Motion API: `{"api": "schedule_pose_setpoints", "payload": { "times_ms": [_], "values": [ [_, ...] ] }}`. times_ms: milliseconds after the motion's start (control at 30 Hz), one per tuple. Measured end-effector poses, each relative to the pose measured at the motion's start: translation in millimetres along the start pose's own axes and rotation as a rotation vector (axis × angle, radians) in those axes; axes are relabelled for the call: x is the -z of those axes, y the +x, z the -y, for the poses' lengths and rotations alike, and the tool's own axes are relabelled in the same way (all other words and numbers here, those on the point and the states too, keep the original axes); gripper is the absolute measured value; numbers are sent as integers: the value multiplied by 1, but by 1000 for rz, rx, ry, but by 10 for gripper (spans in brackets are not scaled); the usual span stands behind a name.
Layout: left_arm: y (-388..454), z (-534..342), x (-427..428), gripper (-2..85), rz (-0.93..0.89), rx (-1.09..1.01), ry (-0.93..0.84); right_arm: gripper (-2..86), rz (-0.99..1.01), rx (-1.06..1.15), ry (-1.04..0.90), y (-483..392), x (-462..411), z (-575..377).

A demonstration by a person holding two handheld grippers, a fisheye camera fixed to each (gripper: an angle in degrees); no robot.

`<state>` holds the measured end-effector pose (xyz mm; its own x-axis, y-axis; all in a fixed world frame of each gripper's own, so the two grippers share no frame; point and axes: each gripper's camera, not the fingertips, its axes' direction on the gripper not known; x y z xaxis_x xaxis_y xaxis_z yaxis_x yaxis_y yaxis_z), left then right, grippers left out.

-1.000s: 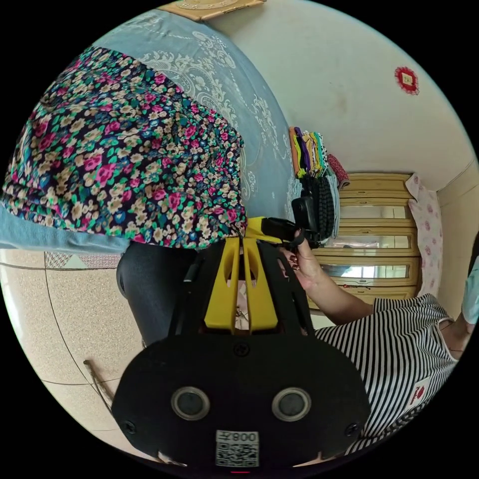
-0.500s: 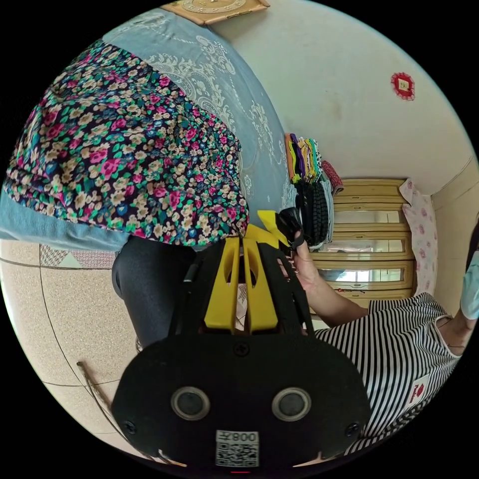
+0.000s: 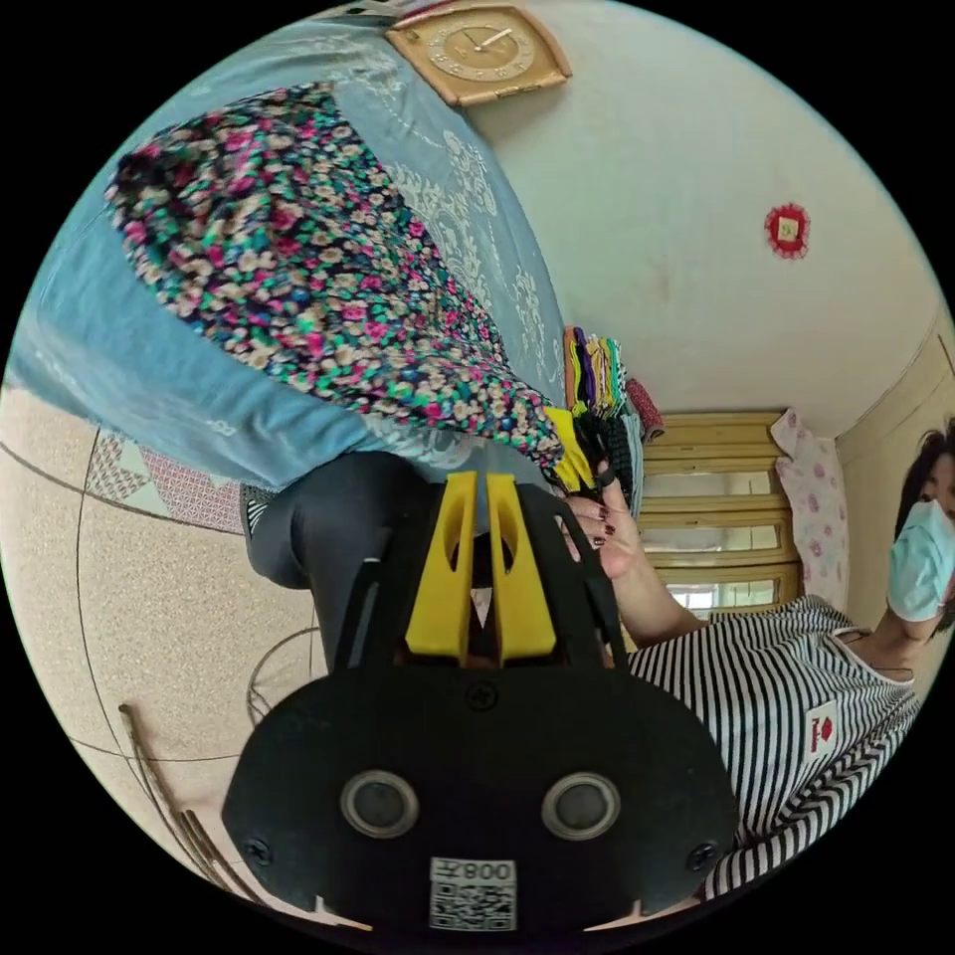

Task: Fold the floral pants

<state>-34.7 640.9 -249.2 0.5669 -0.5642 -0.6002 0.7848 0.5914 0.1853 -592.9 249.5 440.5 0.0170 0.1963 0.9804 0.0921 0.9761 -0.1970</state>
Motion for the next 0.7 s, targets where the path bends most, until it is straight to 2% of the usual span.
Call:
{"api": "schedule_pose_setpoints", "payload": {
  "times_ms": [167, 367, 500, 700],
  "values": [
    [-61, -2, 40, 82, -260, 168, 292, 18, 36, 73, -18, -28, 6, -1],
    [-110, 4, 48, 116, -408, 305, 508, 16, 60, 92, -30, -42, 18, -11],
    [-125, 12, 51, 122, -449, 331, 612, 16, 51, 97, -34, -45, 32, -26],
    [-128, 48, 48, 120, -345, 318, 626, 16, 74, 86, -29, -43, 59, -54]
  ]
}}
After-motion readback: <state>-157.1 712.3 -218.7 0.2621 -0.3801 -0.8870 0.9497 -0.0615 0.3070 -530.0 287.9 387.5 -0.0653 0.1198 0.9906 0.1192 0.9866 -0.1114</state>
